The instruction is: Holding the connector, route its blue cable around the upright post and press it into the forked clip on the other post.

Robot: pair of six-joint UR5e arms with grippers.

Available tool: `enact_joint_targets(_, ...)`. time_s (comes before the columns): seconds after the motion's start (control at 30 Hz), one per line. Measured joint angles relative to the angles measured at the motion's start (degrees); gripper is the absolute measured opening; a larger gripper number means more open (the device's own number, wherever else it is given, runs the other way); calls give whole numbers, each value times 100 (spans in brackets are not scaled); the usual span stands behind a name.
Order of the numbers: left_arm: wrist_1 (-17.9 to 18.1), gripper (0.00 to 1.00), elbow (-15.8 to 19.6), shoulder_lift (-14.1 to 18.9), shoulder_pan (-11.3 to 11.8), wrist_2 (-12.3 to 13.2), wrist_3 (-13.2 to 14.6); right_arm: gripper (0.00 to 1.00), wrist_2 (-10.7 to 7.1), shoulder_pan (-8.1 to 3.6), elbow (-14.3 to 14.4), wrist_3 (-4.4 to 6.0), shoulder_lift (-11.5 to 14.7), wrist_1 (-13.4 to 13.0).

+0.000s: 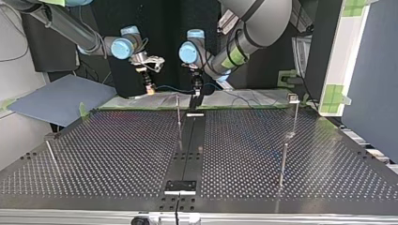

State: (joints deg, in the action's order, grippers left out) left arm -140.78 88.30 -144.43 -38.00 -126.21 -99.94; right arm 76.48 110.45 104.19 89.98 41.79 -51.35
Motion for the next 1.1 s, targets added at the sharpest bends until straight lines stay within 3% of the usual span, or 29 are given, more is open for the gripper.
enact_joint_targets(0.23,89,4,-4,-1,-80,-362,382,0,-2,-92,-6,4,1,-11)
enact_joint_targets(0.4,167,4,-6,0,-153,-466,629,0,-3,-139,-13,4,1,-33)
enact_joint_targets(0.67,139,4,-48,-12,-187,-291,869,0,-15,-206,-49,4,-2,-55)
enact_joint_targets(1.1,-187,6,-374,-231,-130,-3,738,0,-48,-330,-110,34,-1,-40)
